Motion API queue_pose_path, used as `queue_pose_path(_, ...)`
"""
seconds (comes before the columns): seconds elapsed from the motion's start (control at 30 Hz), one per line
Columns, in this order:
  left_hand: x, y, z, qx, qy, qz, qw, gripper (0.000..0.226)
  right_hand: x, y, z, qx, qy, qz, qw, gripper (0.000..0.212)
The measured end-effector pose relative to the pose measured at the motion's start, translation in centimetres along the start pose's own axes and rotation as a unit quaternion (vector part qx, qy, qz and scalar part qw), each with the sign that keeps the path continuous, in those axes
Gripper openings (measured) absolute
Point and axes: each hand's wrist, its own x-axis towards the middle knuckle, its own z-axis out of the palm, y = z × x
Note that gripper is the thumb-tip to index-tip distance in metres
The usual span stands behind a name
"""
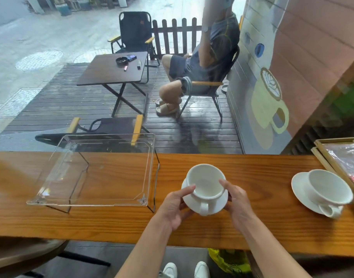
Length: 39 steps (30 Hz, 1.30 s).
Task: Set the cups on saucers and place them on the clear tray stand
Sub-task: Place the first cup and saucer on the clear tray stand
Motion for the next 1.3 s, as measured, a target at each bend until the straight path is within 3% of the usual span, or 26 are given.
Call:
queue_pose_path(0.1,-1.6,2.0,0.6,0.036,-0.037,0.064,0.997,0.056,-1.5,-2.9,1.0,0.013,-0.014,-0.057,0.998,0.081)
queue_pose_path(0.27,-4.4,5.9,-0.1,0.033,-0.038,0.155,0.987,0.089,-3.7,-7.0,3.6,0.038,-0.041,-0.118,0.991,0.078)
queue_pose_path(0.33,-5.6,7.3,-0.9,0.028,-0.031,0.191,0.981,0.092,-4.4,-8.0,5.2,0.036,-0.059,-0.132,0.989,0.079)
queue_pose_path(0.57,-7.8,10.7,-5.7,0.006,0.060,0.260,0.964,0.079,-5.2,-8.8,11.8,0.009,-0.122,-0.133,0.983,0.080)
queue_pose_path(0.7,-8.0,11.7,-9.2,-0.030,0.106,0.258,0.960,0.057,-4.8,-8.3,15.8,-0.025,-0.165,-0.119,0.979,0.074)
queue_pose_path(0.93,-8.6,13.8,-15.5,-0.046,0.185,0.245,0.950,0.050,-3.4,-6.3,22.5,-0.082,-0.225,-0.070,0.968,0.033)
queue_pose_path(1.3,-8.3,17.2,-21.9,0.000,0.284,0.245,0.927,0.043,-2.1,-5.3,30.7,-0.138,-0.240,-0.027,0.961,0.043)
